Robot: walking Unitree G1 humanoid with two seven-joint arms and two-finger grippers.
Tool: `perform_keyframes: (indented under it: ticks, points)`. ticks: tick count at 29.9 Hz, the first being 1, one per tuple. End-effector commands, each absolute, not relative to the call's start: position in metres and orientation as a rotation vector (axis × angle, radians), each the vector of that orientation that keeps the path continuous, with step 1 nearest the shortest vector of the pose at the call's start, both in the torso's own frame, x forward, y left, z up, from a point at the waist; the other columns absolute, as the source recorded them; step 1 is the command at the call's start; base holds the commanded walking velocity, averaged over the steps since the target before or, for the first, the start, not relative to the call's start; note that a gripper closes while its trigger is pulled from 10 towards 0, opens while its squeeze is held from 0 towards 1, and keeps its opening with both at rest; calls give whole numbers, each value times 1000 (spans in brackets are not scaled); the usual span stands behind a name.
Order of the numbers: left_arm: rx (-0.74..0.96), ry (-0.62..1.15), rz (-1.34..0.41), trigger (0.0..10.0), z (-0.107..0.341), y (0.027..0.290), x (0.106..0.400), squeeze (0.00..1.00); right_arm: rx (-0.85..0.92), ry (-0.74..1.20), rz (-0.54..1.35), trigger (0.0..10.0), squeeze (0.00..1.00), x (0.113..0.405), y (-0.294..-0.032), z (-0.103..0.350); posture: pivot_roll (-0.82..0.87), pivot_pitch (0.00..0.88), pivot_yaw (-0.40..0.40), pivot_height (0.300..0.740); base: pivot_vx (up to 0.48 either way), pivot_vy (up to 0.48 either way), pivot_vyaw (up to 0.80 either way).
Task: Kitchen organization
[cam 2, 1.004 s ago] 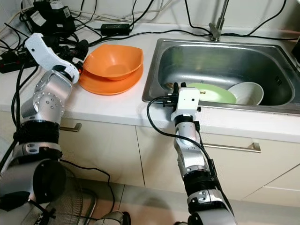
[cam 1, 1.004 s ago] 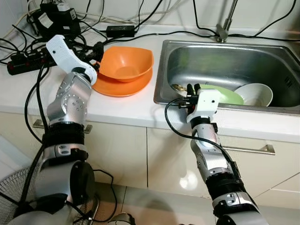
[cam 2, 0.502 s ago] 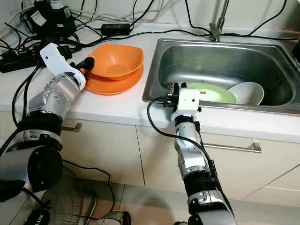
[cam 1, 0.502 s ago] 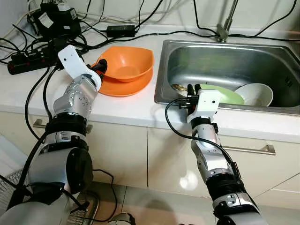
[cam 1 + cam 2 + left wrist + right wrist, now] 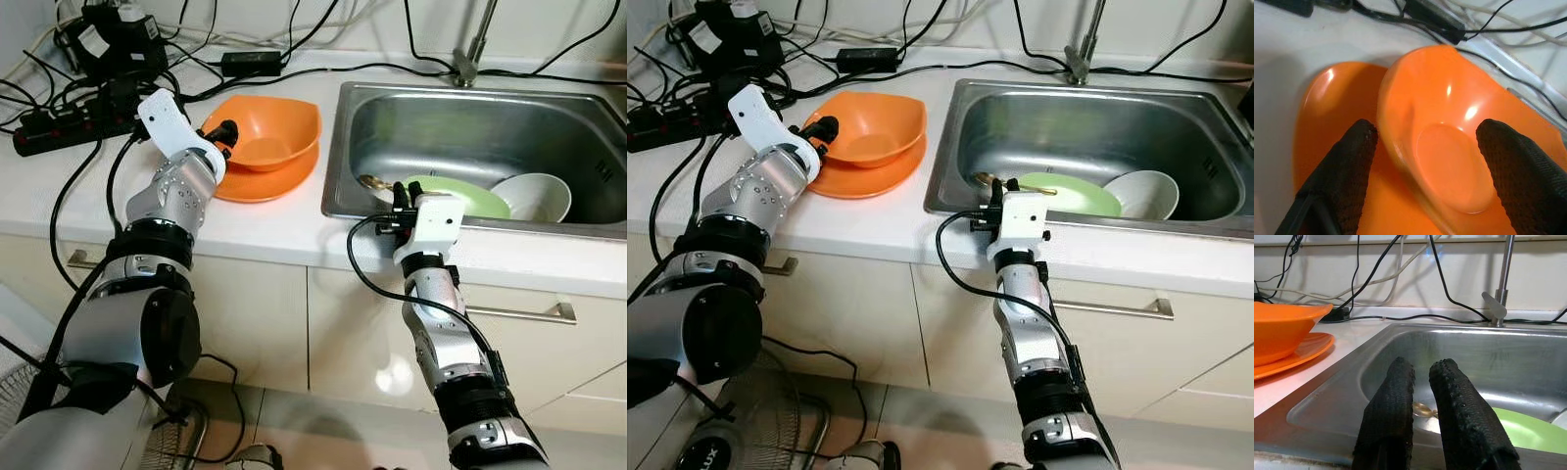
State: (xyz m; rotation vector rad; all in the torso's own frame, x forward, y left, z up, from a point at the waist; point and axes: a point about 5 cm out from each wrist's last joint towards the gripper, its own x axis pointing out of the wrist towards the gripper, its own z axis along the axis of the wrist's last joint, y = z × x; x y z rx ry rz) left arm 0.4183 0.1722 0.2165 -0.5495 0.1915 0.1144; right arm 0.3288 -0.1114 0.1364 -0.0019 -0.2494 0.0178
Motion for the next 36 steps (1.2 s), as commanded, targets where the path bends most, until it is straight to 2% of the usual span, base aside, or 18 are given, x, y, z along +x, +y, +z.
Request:
perform_keyframes:
  ticks: [1, 3, 6, 13, 20, 21, 22, 23, 36]
  points:
    - [-564, 193, 121, 10000, 222, 170, 420, 0, -10, -206, 16, 10000, 0, 325, -114, 129, 52, 97, 61, 740, 0, 0, 0]
    - [-568, 197, 123, 10000, 222, 169, 421, 0, -10, -215, 14, 10000, 0, 325, -115, 132, 50, 98, 60, 740, 0, 0, 0]
    - [-587, 213, 122, 10000, 220, 167, 421, 0, 22, -311, -9, 10000, 0, 331, -127, 169, 37, 111, 56, 740, 0, 0, 0]
    - [-625, 234, 115, 10000, 214, 162, 420, 0, 52, -397, -7, 10000, 0, 330, -132, 208, 15, 125, 45, 740, 0, 0, 0]
    - [-651, 228, 119, 10000, 215, 160, 421, 0, 58, -387, 7, 10000, 0, 328, -132, 217, 10, 131, 43, 740, 0, 0, 0]
    - [-653, 224, 127, 6510, 215, 161, 421, 0, 57, -374, 6, 10000, 0, 328, -133, 217, 12, 134, 41, 740, 0, 0, 0]
    - [-655, 221, 138, 1922, 215, 162, 421, 0, 58, -366, 4, 10000, 0, 327, -133, 216, 12, 134, 41, 740, 0, 0, 0]
    - [-655, 218, 148, 0, 215, 164, 421, 0, 58, -358, 3, 10000, 0, 327, -134, 215, 14, 135, 41, 740, 0, 0, 0]
    - [-672, 174, 198, 0, 219, 171, 421, 0, 64, -320, -1, 10000, 0, 331, -133, 212, 31, 119, 37, 740, 0, 0, 0]
